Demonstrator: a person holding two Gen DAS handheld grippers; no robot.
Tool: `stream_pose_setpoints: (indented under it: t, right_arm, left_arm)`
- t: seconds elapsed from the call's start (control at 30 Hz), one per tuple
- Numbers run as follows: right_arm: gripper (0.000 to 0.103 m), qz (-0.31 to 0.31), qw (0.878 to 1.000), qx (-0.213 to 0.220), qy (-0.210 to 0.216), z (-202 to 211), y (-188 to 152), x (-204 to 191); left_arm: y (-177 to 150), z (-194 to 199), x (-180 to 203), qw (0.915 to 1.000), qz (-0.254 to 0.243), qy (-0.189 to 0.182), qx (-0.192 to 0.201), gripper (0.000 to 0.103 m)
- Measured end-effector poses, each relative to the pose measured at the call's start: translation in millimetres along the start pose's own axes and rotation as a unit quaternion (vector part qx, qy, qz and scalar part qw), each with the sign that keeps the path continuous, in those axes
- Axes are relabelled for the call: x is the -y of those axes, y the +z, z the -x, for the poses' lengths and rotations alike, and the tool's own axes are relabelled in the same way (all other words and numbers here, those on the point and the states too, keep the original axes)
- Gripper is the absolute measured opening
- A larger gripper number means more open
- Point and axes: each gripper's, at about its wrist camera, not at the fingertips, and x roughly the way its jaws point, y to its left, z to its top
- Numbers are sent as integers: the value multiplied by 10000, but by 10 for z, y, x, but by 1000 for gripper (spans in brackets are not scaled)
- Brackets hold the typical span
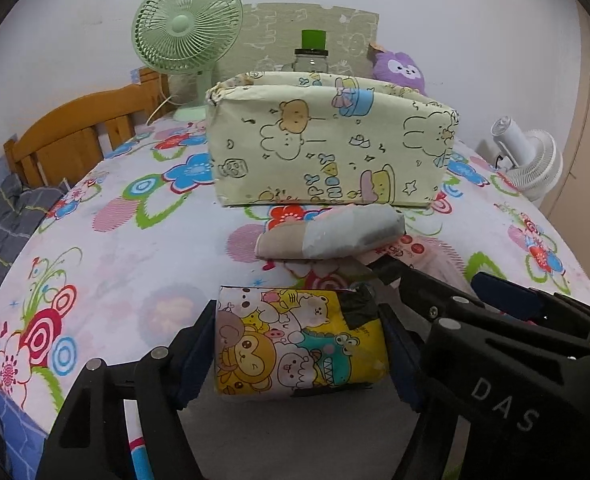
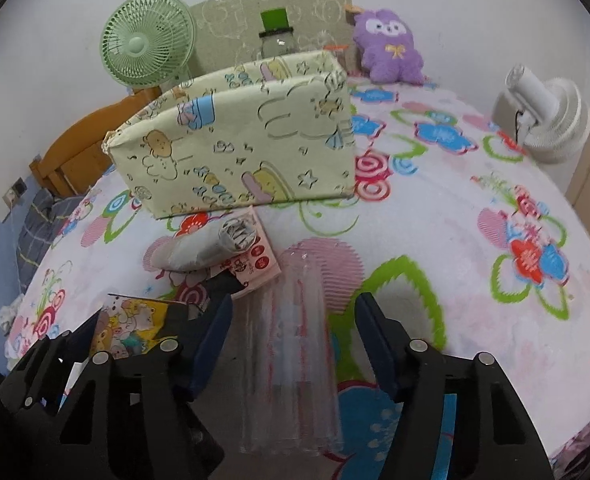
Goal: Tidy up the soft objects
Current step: 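Grasp the cartoon-print pouch with the left gripper while the right gripper grasps the clear tube pack, then lift and carry the pouch and tube pack over the fabric box with both grippers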
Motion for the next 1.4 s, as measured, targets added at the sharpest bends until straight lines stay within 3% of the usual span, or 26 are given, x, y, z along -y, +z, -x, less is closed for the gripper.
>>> stream_pose_setpoints:
  t: [0.2, 0.3, 0.6, 1.2, 1.4]
  right_arm:
    - [62, 102, 9999, -4, -8, -12, -12, -40]
    - [49, 148, 9998, -33, -114, -23, -18, -46]
    - [34, 202, 9997, 4, -105, 3, -37, -11]
    - [27, -50, 9995, 315, -57, 200, -20, 219]
    - [27, -140, 9981, 593, -129, 417, 53, 236]
  left_arm:
    - [-19, 6, -3, 10000, -41, 11, 0, 77]
    - [-26, 7, 29, 9999, -126, 57, 7, 76]
    - [-34, 7, 137, 9998, -202, 41, -19, 76]
    - [66, 68, 421, 9992, -362, -154, 32, 76]
    - [169, 220, 474, 9985, -403, -290, 219, 76]
